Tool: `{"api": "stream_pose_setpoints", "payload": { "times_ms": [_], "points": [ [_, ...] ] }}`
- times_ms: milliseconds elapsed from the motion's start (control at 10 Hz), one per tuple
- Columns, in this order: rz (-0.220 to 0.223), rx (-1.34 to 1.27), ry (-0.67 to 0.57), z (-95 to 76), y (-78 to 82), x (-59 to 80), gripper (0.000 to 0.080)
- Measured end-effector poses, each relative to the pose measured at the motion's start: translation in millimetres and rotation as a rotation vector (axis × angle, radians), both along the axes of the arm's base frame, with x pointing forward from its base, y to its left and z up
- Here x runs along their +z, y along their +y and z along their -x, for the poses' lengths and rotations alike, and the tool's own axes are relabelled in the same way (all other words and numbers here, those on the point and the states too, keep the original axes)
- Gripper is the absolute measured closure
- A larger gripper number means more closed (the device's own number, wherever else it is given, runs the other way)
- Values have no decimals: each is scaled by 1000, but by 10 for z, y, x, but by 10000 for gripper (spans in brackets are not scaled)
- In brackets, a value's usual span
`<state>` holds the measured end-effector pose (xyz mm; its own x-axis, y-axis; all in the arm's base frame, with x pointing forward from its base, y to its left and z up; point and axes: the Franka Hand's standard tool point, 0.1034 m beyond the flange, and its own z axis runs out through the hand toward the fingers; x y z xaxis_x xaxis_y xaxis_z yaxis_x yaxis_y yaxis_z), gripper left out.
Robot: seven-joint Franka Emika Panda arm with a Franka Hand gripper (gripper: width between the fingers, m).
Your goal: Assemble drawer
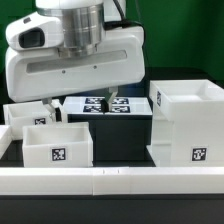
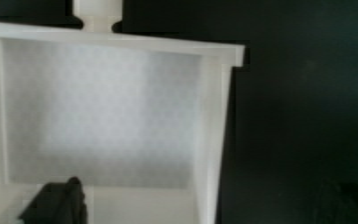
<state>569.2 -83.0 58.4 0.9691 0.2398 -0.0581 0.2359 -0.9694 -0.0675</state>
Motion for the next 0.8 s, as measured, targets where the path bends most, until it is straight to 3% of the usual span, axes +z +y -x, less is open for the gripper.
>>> {"api": "stream_pose_setpoints", "payload": {
  "times_ms": [500,800],
  "points": [
    [2,-3,-2,25,-24,-56,150],
    [17,-15,-14,119,-88,-267,150]
  ]
}}
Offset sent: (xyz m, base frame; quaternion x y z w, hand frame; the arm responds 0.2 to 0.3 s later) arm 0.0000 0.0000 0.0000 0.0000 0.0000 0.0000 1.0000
